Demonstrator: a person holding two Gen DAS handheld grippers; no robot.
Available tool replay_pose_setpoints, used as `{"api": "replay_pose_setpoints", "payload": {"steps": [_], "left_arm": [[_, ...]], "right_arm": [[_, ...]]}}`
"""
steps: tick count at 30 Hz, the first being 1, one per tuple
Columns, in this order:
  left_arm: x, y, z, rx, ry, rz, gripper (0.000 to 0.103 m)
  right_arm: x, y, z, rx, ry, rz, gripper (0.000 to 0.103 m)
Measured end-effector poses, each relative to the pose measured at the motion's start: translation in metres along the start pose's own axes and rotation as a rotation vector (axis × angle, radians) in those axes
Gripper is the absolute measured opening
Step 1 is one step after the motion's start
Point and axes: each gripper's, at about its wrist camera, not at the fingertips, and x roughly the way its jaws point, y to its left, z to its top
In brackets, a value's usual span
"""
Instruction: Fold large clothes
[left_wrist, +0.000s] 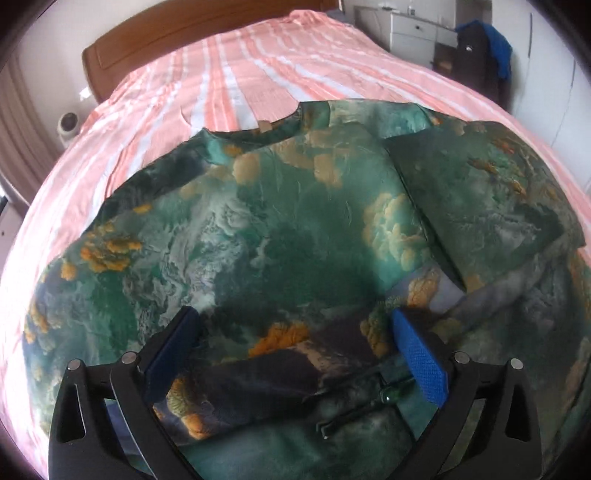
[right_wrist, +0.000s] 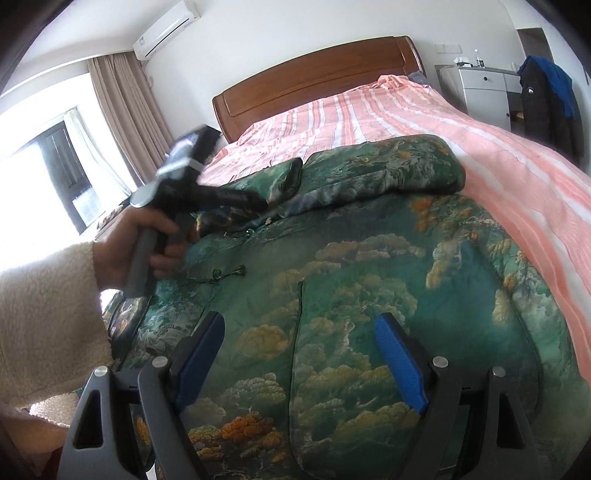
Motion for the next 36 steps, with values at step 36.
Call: {"api": "replay_pose_setpoints", "payload": {"steps": [36], "left_arm": [[-0.162, 0.109, -0.232, -0.305, 0.032, 0.219, 0.102]], "right_arm": [[-0.043, 0.035, -0.004, -0.141, -0.139, -0.220, 0.083]]}}
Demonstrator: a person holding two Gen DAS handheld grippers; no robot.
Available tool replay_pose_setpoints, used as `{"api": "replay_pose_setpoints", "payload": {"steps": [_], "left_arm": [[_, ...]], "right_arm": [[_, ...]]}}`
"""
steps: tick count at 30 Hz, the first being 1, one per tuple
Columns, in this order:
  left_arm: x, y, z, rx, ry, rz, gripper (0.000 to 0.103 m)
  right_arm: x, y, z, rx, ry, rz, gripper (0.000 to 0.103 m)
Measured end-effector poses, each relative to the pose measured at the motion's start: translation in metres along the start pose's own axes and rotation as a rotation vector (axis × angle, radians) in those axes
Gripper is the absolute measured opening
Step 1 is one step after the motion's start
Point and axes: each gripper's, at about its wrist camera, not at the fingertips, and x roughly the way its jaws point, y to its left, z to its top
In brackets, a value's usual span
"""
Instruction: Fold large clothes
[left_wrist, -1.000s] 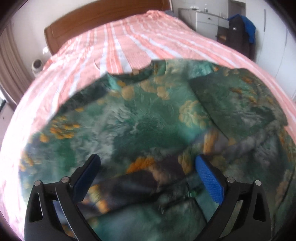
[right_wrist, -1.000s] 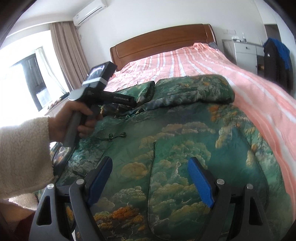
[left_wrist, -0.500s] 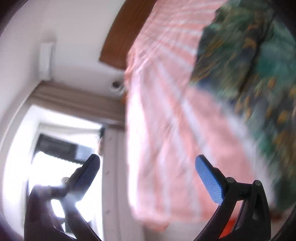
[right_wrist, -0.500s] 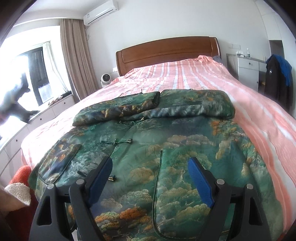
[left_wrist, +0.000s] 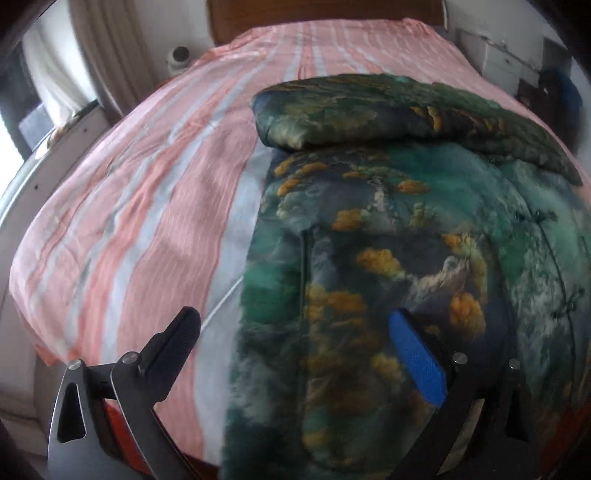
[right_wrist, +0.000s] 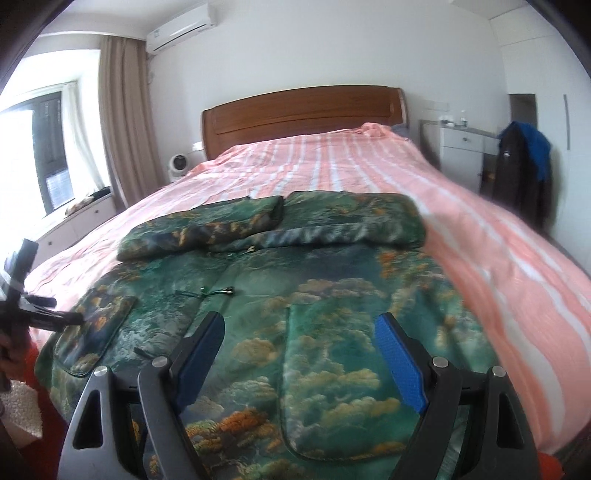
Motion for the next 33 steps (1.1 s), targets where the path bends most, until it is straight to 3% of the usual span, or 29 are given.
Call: {"api": "replay_pose_setpoints", "payload": {"steps": [4, 8, 16, 33], "left_arm": [[-0.001, 0.001, -0.004, -0.001, -0.021, 0.021, 0.102], [0.000, 0.008, -0.008, -0.021, -0.023, 0.021, 0.102], [0.003, 0.006, -0.006, -0.013, -0.037, 0.040, 0.102], [0.002, 0.004, -0.011, 0.002, -0.055, 0.060, 0.102]], "right_arm": [[0.004, 0.001, -0.011, -0.030, 0.033, -0.052, 0.083], [0.019, 0.003, -0.017, -0.017, 0.085, -0.046, 0.083], [0.027, 0.025, -0.024, -0.088, 0.103, -0.014, 0.083], [0.026, 0.024, -0.025, -0.081, 0.103, -0.008, 0.083]]}}
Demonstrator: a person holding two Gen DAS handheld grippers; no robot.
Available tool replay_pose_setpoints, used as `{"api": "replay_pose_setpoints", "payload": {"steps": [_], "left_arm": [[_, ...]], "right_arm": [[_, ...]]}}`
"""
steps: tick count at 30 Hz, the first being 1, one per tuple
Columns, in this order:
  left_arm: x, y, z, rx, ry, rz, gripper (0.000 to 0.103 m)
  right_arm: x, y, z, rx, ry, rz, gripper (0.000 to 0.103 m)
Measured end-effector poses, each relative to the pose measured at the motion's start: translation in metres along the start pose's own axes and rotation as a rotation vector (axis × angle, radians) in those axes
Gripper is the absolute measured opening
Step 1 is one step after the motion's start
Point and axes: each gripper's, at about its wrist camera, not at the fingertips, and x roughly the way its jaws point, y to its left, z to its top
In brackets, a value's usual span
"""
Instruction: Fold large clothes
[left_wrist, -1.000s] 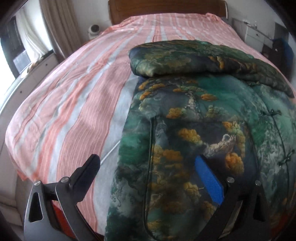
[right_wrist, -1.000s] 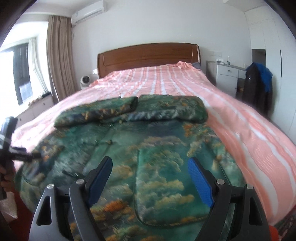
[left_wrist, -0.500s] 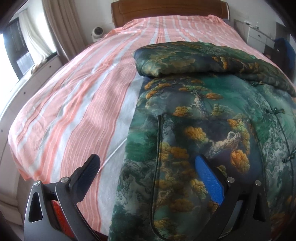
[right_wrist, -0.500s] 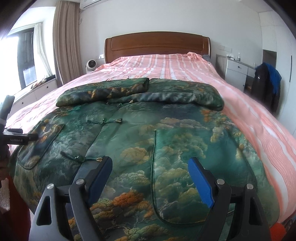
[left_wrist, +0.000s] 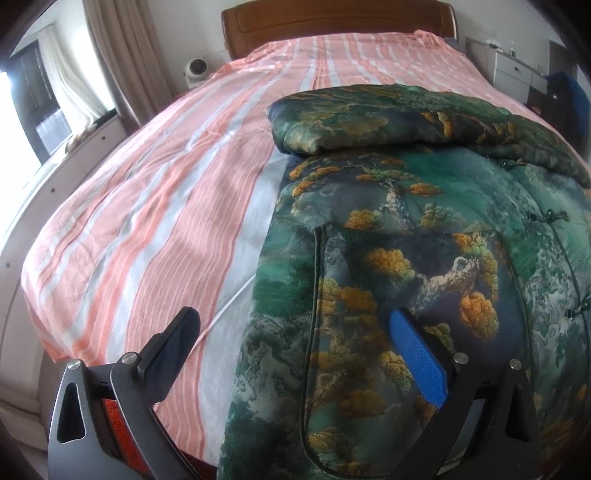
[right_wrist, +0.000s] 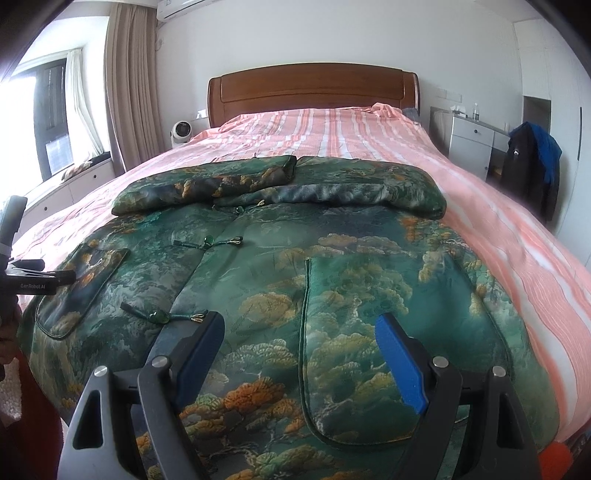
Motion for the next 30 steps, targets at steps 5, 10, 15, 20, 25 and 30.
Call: {"api": "replay_pose_setpoints", "payload": {"steps": [5, 10, 15, 20, 25, 30], "left_arm": [[0.000, 0.000, 0.000, -0.001, 0.000, -0.001, 0.102], [-0.006, 0.007, 0.001, -0.018, -0.012, -0.020, 0.102], [-0.020, 0.031, -0.002, -0.075, -0.054, -0.052, 0.102], [-0.023, 0.048, -0.008, -0.124, -0.056, -0.063, 0.102], [-0.015, 0.050, -0.014, -0.139, -0.020, -0.067, 0.102], [-0.015, 0.048, -0.014, -0.139, -0.032, -0.073, 0.102]], "right_arm": [[0.002, 0.002, -0.001, -0.007, 0.006, 0.001, 0.083], [0.003, 0.003, -0.002, -0.012, 0.012, -0.006, 0.083], [0.000, 0.010, -0.002, -0.039, 0.001, -0.009, 0.083], [-0.003, 0.015, -0.002, -0.071, -0.016, 0.010, 0.083], [-0.003, 0.016, -0.001, -0.080, -0.022, 0.029, 0.083], [-0.003, 0.015, 0.000, -0.072, -0.025, 0.037, 0.083]]}}
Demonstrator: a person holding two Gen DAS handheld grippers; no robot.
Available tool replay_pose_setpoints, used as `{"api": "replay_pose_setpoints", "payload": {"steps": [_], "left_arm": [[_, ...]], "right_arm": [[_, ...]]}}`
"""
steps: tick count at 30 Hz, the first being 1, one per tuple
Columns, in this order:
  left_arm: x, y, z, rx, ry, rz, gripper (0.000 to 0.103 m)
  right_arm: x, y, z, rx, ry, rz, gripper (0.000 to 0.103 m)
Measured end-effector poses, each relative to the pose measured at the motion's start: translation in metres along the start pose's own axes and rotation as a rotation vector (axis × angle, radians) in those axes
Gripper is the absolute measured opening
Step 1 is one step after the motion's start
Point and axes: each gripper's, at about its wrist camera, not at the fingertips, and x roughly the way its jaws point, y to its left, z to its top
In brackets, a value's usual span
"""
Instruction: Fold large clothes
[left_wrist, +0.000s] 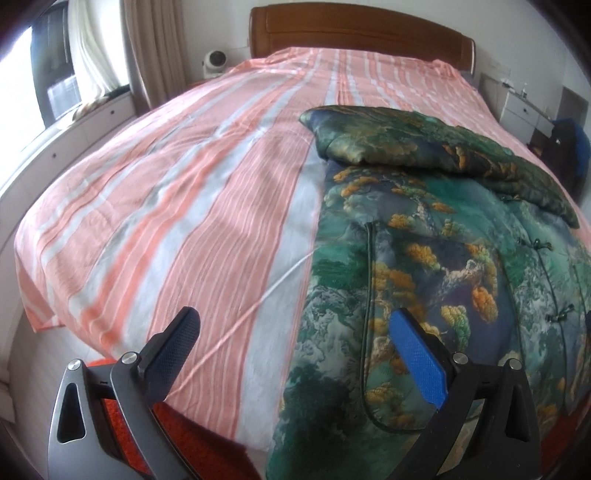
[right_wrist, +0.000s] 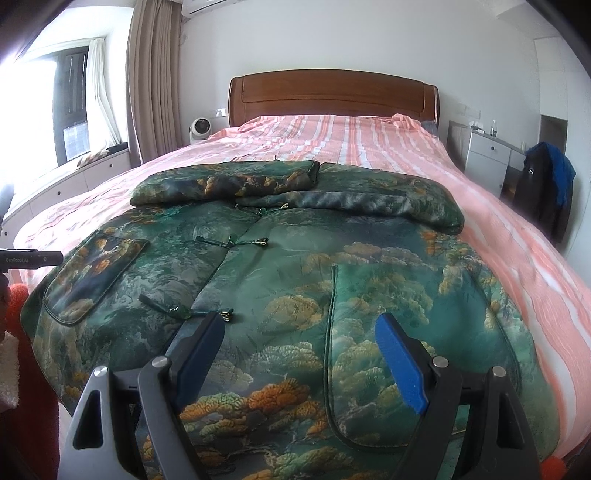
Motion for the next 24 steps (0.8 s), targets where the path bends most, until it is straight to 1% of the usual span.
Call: {"api": "replay_pose_setpoints", "payload": {"steps": [11, 18, 24], "left_arm": [[-0.0026, 0.0091, -0.0010, -0.038, -0.010, -0.018, 0.102], [-0.0020, 0.0070, -0.0023, -0.027, -0.006, -0.025, 0.102], [-0.0010, 0.0096, -0.0039, -0.037, 0.010, -0.040, 0.102]], "right_arm": [[0.0021, 0.0013, -0.0013, -0.005, 0.007, -0.005, 0.083], [0.0023, 0.0017, -0.0020, -0.005, 0.008, -0.006, 0.083], [0.0021, 0.0003, -0.0018, 0.003, 0.009, -0.007, 0.083]]}}
